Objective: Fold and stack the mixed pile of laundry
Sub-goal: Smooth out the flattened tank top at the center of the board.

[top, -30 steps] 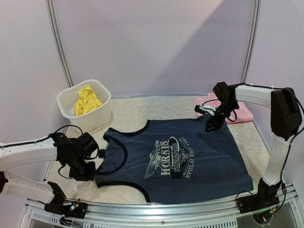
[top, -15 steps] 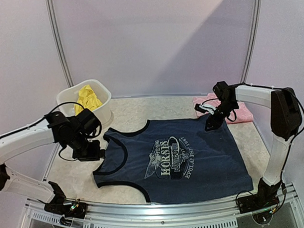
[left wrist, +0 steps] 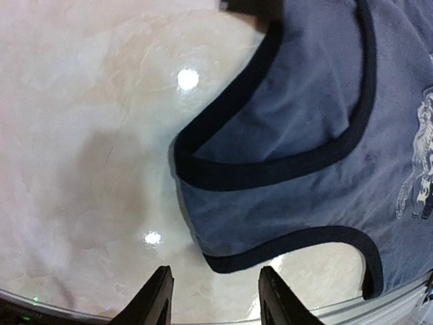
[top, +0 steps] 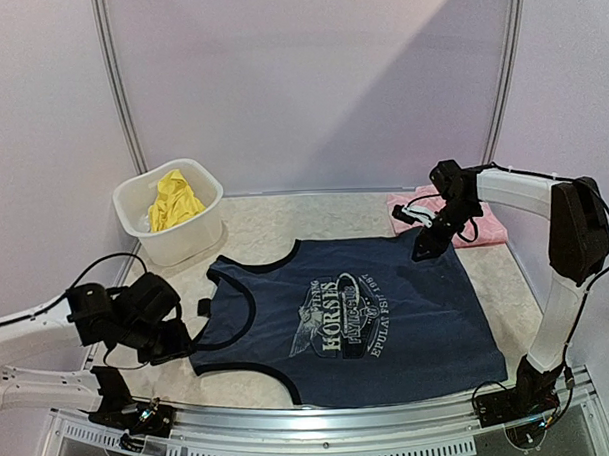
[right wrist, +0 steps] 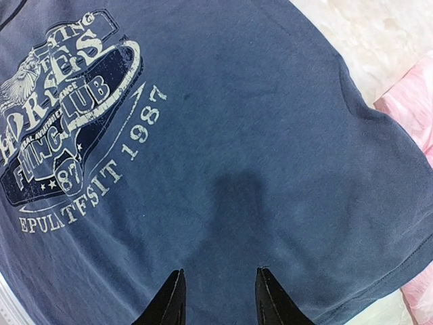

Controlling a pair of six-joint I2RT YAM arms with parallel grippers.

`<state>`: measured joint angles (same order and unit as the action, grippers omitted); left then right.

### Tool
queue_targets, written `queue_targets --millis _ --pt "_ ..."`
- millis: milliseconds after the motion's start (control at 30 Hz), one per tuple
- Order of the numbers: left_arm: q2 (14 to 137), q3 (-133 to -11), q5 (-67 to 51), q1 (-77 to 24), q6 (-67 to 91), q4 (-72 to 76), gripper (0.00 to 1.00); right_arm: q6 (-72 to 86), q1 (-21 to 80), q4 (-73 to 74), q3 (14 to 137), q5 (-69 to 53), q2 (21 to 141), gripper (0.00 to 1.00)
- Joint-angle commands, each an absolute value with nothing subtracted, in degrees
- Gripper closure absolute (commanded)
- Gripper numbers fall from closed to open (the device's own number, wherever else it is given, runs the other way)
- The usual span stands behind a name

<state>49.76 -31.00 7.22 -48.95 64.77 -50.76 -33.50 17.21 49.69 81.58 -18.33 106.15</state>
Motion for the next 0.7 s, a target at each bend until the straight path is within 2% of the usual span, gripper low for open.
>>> queue_targets --millis 0,167,300,400,467,667 --pt "46.6 -21.5 6.5 -49.6 72.9 -36.8 0.54 -33.7 17.4 50.7 82.0 -19.1 105.8 0.64" --pt "49.9 -21.5 7.3 -48.3 71.0 -36.0 0.51 -33.8 17.4 50.9 82.4 -19.3 106.2 0.64" --pt "57.0 -19.3 3.4 -46.6 70.2 -28.9 0.52 -33.6 17.4 51.0 82.5 -19.4 106.3 0.64" --pt "61.6 -19.3 2.1 -46.4 70.2 -25.9 0.61 -33.5 17.4 51.1 82.4 -19.1 106.1 0.64" --pt "63.0 -21.2 2.4 -46.4 69.8 -28.3 0.71 -33.7 17.4 51.3 82.2 -18.8 105.7 0.64" --pt "55.7 -26.5 5.8 -46.4 72.3 -44.6 0.98 -34.2 17.4 51.4 82.3 -18.3 105.1 0.64"
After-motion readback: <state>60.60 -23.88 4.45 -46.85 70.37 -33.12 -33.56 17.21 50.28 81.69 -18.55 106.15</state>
